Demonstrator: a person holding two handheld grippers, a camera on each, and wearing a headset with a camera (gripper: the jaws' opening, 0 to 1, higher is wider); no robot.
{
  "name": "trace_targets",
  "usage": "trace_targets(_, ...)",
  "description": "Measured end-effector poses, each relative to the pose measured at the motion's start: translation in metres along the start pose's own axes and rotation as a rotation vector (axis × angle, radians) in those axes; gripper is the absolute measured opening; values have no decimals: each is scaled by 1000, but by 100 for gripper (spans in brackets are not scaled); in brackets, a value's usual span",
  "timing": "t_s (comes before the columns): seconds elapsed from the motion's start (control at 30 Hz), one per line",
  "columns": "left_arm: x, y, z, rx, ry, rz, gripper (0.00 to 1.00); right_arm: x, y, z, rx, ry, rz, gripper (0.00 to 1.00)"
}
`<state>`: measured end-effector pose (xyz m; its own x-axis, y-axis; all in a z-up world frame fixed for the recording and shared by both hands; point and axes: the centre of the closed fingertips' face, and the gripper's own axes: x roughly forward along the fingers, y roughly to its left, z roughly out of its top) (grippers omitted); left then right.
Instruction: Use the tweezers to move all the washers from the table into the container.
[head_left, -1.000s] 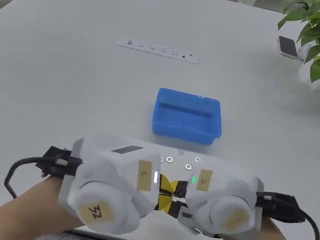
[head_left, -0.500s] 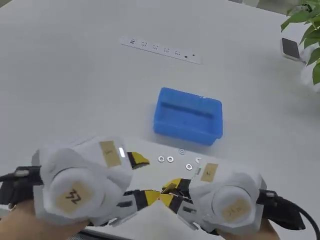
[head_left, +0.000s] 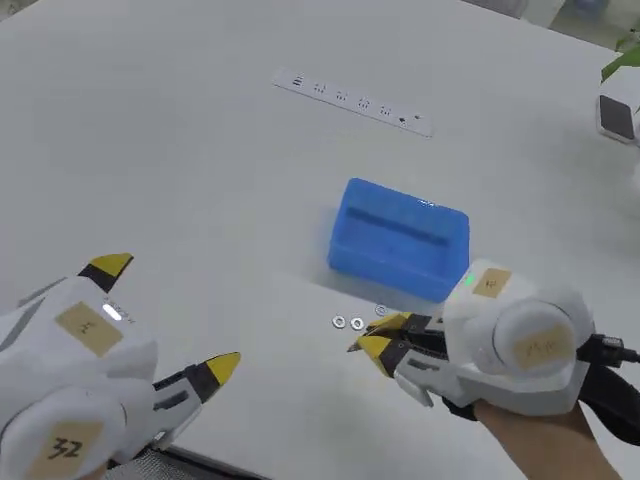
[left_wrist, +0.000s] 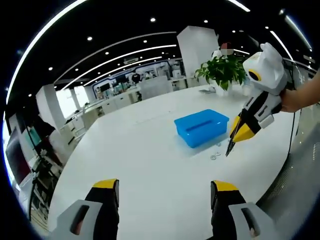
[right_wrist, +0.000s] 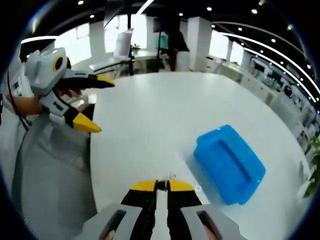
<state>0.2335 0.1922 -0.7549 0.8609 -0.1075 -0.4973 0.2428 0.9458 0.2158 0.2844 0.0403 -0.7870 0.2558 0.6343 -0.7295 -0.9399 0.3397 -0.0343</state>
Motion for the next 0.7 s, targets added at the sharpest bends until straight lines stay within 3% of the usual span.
trace_targets(0.1,1,2,-4,22,16,3,73,4,-10,3,-11,14,-5,3)
trace_targets(0.17,0,1,-3,29,3,3,71,7,-11,3,-13,27,5,3)
trace_targets(0.43,3,-2,-9,71,30,-1,74,22,-11,1,-81,81,26,3)
trace_targets(0.7,4,-1,-12,75,44,6,76,28,-23,0,-92,130,26,3)
